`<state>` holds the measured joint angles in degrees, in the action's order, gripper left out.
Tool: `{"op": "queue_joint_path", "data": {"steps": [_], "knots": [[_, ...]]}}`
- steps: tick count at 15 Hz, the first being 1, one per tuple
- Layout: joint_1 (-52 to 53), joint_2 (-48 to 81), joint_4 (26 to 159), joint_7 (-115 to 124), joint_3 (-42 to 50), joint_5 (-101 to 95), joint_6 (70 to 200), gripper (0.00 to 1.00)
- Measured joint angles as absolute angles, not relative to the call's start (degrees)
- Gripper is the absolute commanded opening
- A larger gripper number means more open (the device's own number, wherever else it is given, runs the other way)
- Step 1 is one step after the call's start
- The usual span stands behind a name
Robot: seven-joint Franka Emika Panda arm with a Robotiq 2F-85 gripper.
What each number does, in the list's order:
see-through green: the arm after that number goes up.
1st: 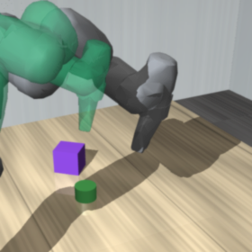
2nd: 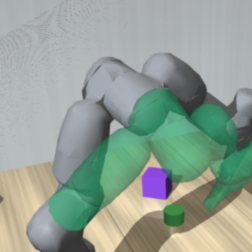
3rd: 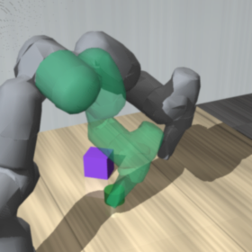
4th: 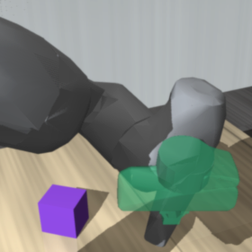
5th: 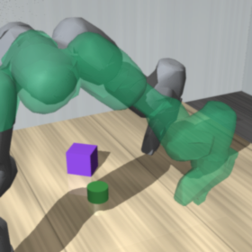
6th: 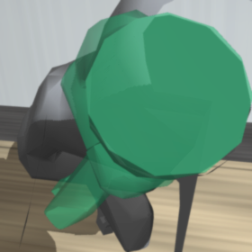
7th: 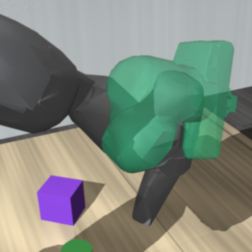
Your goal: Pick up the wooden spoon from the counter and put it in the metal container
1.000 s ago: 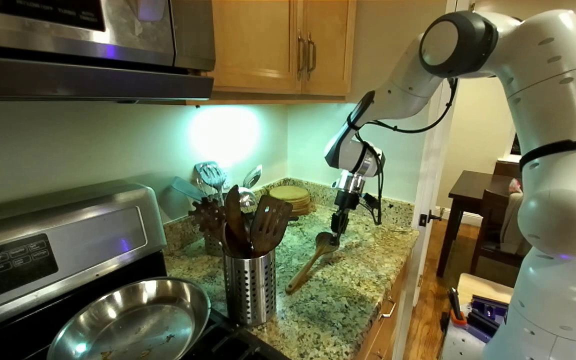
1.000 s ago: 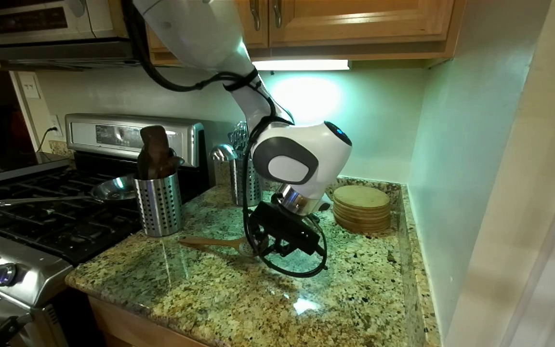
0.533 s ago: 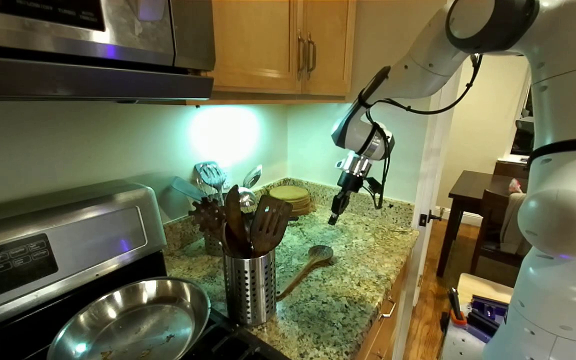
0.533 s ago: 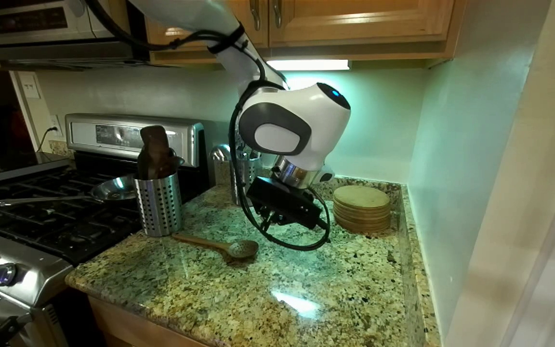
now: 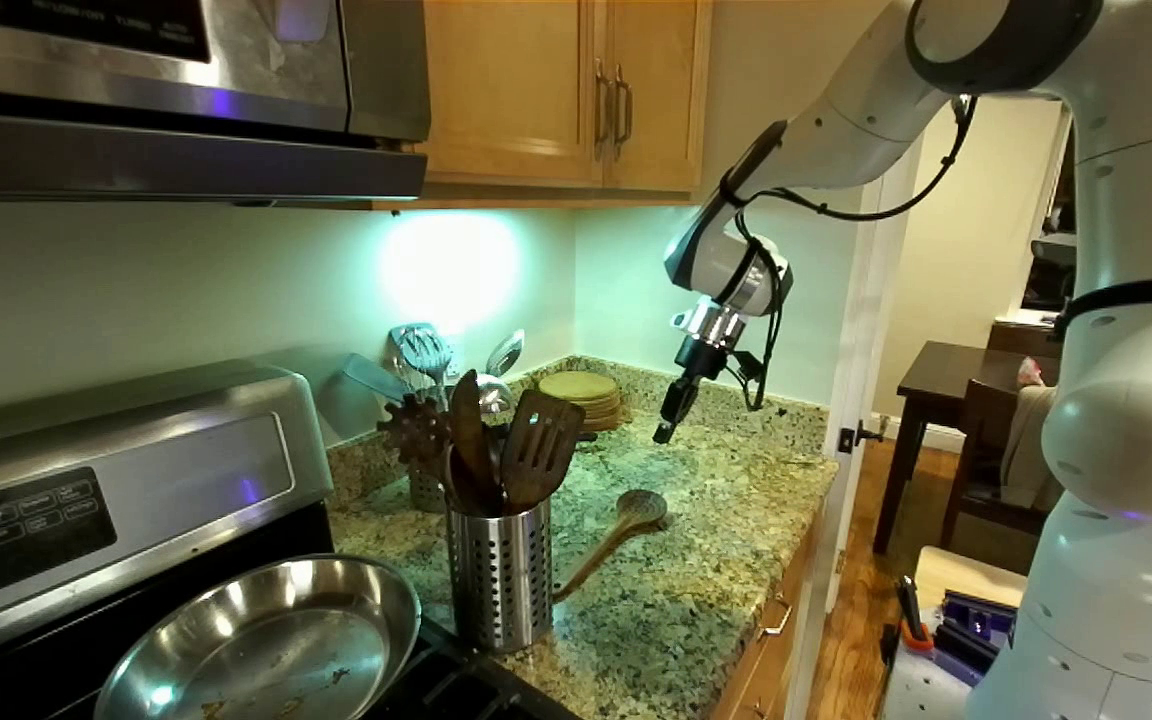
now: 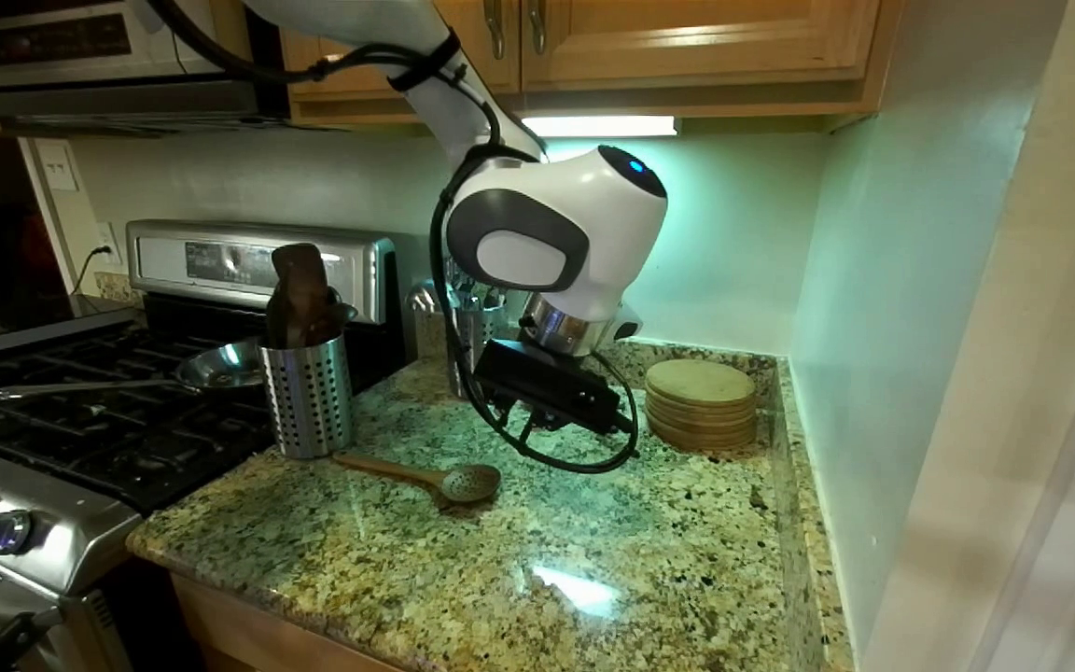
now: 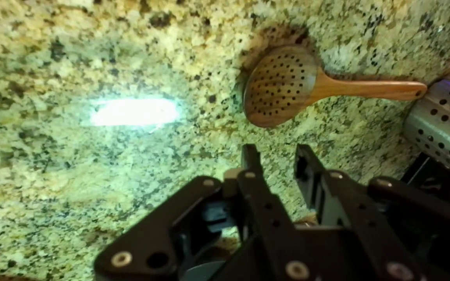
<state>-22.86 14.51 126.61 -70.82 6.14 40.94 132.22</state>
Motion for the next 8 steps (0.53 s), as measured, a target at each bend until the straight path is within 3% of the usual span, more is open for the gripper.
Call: {"op": "queue_joint_path", "data": {"steps": [5, 8], "knots": [[-21.43, 20.66, 123.62, -70.82, 6.2, 40.14, 132.22, 0.94], [-21.16, 24.48, 121.12, -70.74, 6.12, 39.19, 132.14, 1.0]]}}
